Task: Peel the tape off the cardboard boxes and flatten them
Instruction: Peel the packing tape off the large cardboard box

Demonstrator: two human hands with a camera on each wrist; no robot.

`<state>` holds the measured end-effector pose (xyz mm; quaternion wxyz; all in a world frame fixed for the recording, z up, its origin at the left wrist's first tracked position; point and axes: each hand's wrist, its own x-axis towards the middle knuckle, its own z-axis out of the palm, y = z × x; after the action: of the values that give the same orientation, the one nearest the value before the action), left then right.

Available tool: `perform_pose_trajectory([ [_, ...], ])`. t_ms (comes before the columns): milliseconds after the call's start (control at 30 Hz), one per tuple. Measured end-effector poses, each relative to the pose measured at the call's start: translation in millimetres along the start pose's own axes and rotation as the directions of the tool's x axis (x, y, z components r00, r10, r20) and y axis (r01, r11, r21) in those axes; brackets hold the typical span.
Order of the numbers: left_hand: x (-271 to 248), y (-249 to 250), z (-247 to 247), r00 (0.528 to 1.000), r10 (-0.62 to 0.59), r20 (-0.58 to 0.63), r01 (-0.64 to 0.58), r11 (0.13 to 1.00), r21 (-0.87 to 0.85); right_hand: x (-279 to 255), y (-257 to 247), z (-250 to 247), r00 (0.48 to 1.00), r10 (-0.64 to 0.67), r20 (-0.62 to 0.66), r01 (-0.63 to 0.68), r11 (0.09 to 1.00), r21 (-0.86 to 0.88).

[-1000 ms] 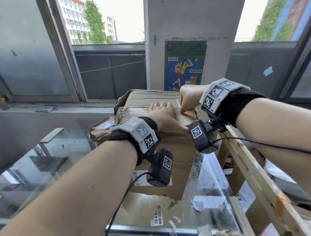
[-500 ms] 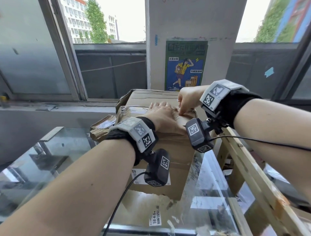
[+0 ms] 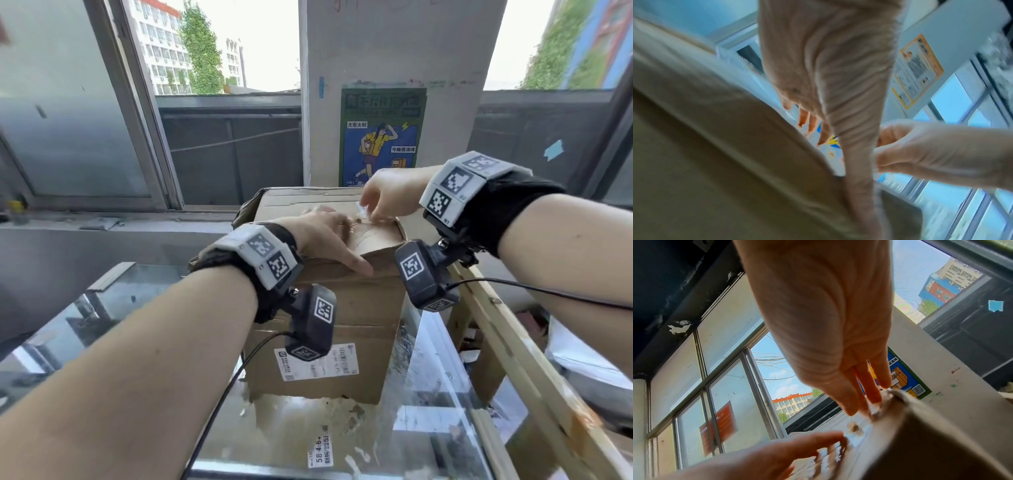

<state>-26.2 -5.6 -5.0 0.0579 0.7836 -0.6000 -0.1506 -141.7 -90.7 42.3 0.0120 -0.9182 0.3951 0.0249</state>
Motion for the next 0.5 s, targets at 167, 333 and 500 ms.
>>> perform_pose_trajectory([
  [167,5,-12,13,0.997,-0.032,-0.071,0.035,0.999,0.041,9,-16,8,1.000,0.022,0.015,-0.020,0.992,-0.122],
  [333,7,-8,18,0.989,-0.028,-0.146,0.036,0.998,0.058,17,-26,13,1.000,0.021,-0.020,-0.022,0.998,-0.059],
  [500,6,-8,22,0.982,-0.014,-0.188,0.024,0.998,0.051,10,-31,14,0.998,0.045,0.051,-0.044,0.999,-0.018],
])
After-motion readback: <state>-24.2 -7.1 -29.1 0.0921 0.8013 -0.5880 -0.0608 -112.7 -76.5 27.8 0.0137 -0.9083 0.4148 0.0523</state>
